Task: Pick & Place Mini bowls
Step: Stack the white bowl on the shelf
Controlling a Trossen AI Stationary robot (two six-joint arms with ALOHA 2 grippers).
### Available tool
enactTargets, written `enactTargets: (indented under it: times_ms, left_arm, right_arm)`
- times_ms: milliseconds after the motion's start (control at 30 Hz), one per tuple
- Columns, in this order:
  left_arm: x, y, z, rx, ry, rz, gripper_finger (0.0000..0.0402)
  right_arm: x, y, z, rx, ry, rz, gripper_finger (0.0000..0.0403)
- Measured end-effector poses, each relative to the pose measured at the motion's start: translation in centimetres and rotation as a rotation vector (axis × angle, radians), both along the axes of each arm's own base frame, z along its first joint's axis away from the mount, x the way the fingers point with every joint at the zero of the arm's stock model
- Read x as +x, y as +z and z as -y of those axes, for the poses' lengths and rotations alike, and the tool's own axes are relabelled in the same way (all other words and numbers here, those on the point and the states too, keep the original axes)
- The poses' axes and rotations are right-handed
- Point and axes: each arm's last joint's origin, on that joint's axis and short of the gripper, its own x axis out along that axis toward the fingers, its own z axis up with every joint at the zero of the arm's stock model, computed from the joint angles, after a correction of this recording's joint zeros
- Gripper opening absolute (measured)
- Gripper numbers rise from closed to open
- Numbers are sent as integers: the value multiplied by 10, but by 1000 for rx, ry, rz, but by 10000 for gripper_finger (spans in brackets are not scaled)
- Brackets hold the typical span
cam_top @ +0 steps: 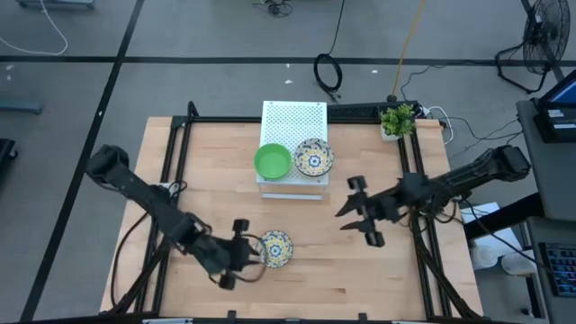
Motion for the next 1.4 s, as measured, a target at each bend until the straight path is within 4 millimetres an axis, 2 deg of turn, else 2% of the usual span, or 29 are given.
enactTargets:
  times_ms: [100, 200, 333, 500, 600, 700, 800, 1000, 1100, 1400]
  left_arm:
    - [16, 23, 15, -12, 106, -87, 86]
    - [27, 30, 20, -10, 245, -235, 86]
    - [39, 16, 21, -50, 416, -498, 109]
    - [49, -14, 9, -150, 567, -817, 191]
    - [58, -25, -4, -239, 677, -954, 234]
    - [67, -33, -13, -295, 814, -963, 259]
    - [71, -34, -22, -309, 880, -944, 265]
    - [73, -27, -29, -308, 1004, -804, 243]
    - [74, -29, -27, -309, 1012, -770, 233]
    - [71, -64, -31, -312, 1018, -739, 225]
  right_arm:
    - [-17, -1, 4, 66, 15, 105, 139]
    - [-29, 0, 7, 95, 26, 156, 139]
    - [-40, 4, 9, 74, 18, 206, 139]
    - [-50, 11, 13, 11, -57, 260, 139]
    - [-53, 11, 17, 10, -161, 218, 139]
    - [-54, 10, 20, 15, -254, 185, 139]
    - [-54, 9, 21, 13, -289, 174, 139]
    - [-54, 9, 21, 12, -286, 176, 139]
    - [-54, 9, 21, 12, -286, 176, 139]
    - [-55, 10, 21, 60, -267, 167, 139]
